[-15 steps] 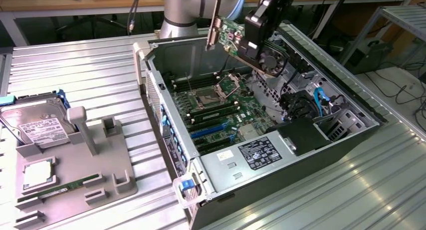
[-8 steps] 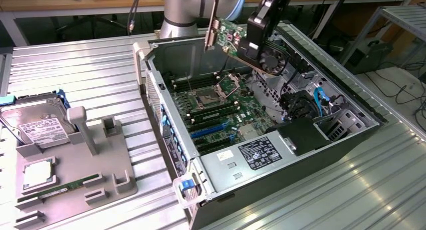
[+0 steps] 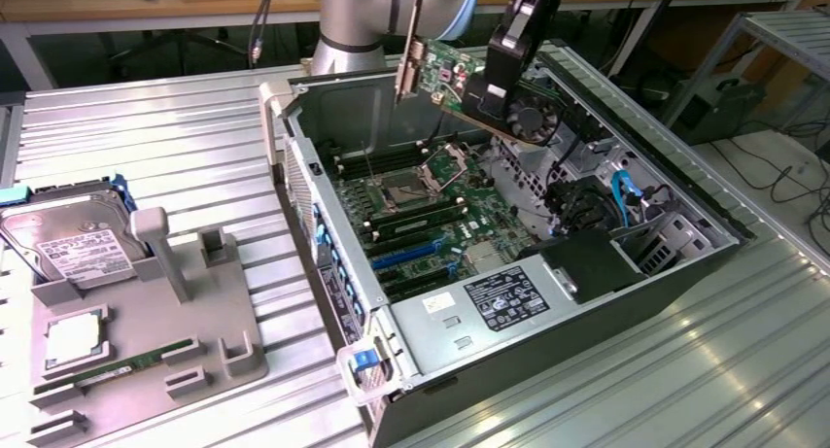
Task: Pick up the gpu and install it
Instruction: 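Insert the gpu into the slot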
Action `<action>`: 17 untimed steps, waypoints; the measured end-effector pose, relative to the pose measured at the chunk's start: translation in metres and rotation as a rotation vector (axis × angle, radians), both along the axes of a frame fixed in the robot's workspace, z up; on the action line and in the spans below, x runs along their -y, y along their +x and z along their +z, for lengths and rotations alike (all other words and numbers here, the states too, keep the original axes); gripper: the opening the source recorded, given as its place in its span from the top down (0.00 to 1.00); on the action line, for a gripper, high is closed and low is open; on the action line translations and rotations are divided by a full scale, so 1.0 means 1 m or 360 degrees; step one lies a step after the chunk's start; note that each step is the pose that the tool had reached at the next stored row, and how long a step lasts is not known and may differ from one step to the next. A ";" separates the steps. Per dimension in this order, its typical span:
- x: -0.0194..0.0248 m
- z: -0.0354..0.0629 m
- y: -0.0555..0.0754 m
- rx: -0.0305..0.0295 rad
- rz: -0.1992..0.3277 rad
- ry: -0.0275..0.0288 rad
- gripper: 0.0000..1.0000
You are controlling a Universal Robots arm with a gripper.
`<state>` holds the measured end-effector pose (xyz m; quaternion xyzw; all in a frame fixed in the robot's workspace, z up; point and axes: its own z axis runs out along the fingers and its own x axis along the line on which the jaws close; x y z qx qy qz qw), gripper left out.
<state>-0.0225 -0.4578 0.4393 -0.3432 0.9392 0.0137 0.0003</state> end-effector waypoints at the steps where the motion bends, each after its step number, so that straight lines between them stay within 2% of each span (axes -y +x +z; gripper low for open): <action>1: 0.0000 0.0000 0.000 0.00000 0.0012 -0.00001 0.73; 17: 0.0008 0.0000 0.000 0.00001 0.0263 0.00009 0.73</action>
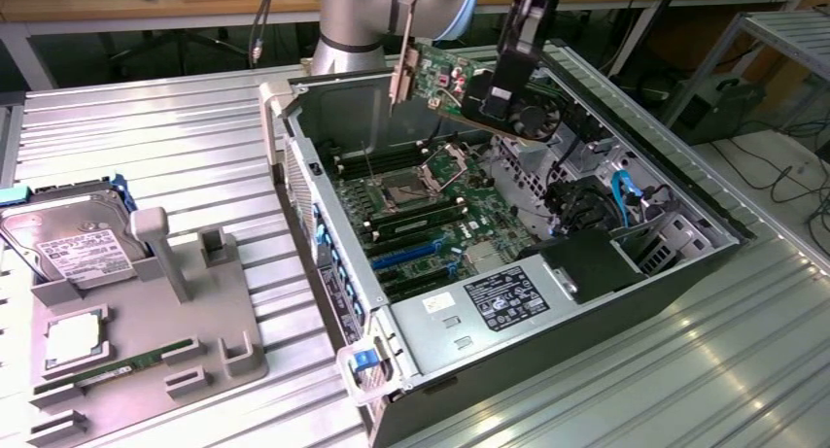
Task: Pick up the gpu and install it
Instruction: 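Insert the gpu into the slot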
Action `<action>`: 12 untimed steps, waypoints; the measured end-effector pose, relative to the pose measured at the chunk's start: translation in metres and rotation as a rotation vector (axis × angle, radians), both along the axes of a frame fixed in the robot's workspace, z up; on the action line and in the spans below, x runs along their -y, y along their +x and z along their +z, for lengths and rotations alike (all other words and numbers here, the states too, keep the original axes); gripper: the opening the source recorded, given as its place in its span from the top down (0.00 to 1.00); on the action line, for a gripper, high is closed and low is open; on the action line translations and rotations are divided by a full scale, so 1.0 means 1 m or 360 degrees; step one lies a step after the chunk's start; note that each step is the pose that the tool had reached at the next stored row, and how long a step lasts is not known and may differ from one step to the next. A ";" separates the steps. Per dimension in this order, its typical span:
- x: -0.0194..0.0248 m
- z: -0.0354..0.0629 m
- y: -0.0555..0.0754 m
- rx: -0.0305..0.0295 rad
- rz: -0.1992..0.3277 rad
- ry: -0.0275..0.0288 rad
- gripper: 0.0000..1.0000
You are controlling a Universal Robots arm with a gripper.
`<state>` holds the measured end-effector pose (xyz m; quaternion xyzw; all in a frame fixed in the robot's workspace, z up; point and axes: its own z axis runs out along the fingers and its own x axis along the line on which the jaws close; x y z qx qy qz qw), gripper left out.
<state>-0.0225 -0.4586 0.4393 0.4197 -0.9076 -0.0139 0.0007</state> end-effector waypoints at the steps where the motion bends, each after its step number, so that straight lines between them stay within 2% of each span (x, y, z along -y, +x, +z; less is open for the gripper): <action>1: 0.0001 0.0000 0.000 0.00000 0.0011 0.00001 0.73; 12: 0.0001 0.0000 0.000 0.00000 0.0159 0.00009 0.73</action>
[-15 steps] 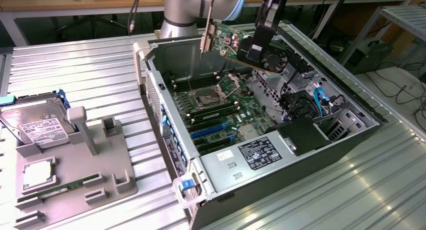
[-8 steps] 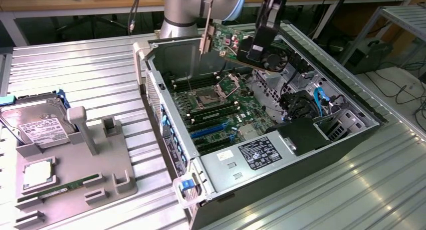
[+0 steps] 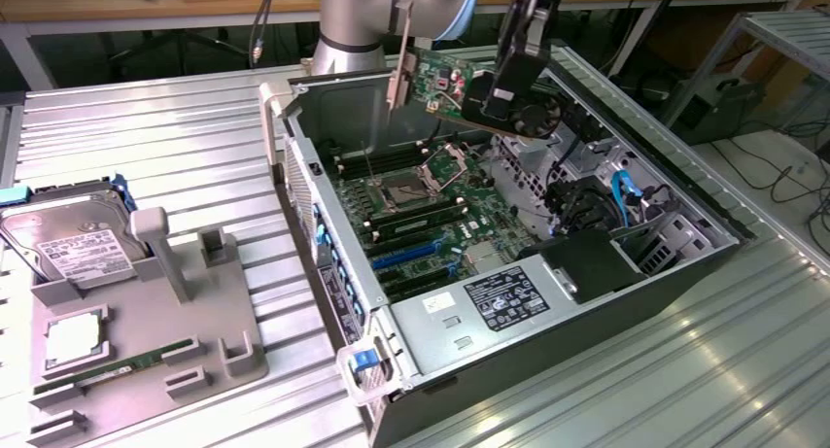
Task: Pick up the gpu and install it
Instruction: 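Insert the gpu into the slot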
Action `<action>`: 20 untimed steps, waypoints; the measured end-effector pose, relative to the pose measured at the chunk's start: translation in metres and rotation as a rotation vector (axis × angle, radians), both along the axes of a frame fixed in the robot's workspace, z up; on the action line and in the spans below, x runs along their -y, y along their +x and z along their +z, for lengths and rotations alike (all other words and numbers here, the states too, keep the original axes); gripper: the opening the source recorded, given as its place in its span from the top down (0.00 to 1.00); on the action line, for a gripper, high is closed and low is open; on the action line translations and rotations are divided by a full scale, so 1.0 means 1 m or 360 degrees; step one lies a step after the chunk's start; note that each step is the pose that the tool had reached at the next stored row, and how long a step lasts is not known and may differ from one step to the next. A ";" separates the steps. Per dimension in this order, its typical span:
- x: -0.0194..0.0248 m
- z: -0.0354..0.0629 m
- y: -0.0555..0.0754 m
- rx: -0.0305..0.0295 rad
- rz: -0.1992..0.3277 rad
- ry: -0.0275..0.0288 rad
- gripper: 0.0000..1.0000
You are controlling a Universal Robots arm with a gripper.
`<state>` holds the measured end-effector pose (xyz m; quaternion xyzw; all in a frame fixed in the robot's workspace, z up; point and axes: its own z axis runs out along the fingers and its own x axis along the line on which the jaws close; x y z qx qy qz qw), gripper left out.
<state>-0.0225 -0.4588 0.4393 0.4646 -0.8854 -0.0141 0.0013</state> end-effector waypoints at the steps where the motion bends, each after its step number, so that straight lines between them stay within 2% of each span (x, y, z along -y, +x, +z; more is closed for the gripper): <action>1: 0.0000 0.0000 0.000 0.00000 0.0016 0.00001 0.73; 20: 0.0001 0.0000 0.000 0.00001 0.0274 0.00032 0.73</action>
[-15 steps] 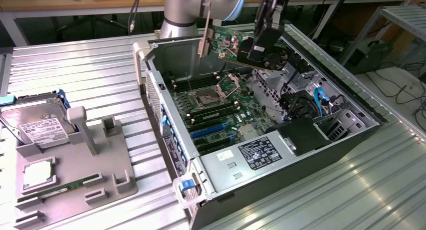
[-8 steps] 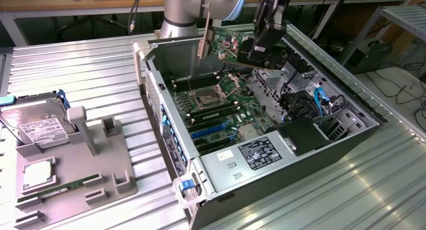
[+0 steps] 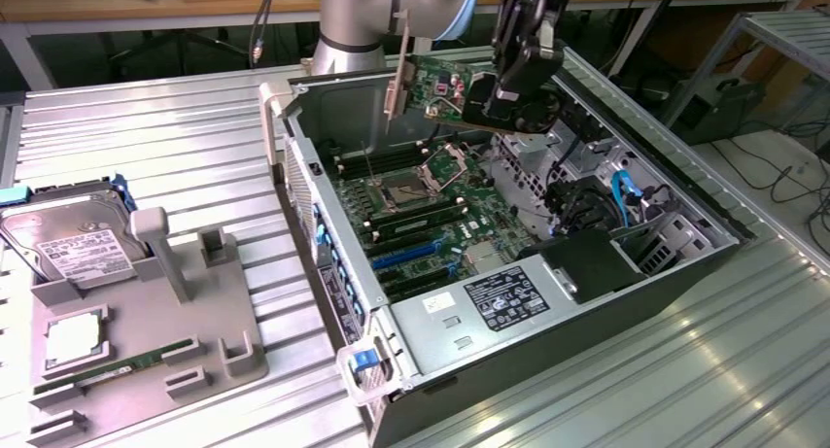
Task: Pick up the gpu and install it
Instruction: 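Insert the gpu into the slot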
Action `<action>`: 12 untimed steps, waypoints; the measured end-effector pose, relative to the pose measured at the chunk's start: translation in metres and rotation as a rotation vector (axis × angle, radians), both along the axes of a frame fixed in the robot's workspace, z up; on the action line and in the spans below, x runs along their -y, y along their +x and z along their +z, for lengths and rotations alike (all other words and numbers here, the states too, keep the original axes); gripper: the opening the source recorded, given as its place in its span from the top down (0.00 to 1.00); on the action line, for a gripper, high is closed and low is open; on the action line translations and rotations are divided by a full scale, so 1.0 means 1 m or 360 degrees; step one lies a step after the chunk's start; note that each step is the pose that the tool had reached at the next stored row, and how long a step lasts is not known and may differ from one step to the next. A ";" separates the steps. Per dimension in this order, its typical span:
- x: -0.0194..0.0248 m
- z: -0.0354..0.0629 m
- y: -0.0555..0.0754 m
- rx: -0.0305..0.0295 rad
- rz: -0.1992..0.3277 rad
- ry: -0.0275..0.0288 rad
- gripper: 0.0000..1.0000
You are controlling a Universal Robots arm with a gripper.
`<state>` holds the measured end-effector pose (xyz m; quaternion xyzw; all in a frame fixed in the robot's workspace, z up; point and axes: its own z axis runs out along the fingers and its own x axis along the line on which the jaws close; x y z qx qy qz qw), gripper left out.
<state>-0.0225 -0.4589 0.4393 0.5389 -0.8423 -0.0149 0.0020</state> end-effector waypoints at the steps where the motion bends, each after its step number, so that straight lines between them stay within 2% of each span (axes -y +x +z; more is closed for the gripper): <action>1: 0.0000 0.0000 0.000 0.00000 0.0013 0.00002 0.73; 12: 0.0002 0.0000 0.000 0.00000 0.0165 0.00030 0.73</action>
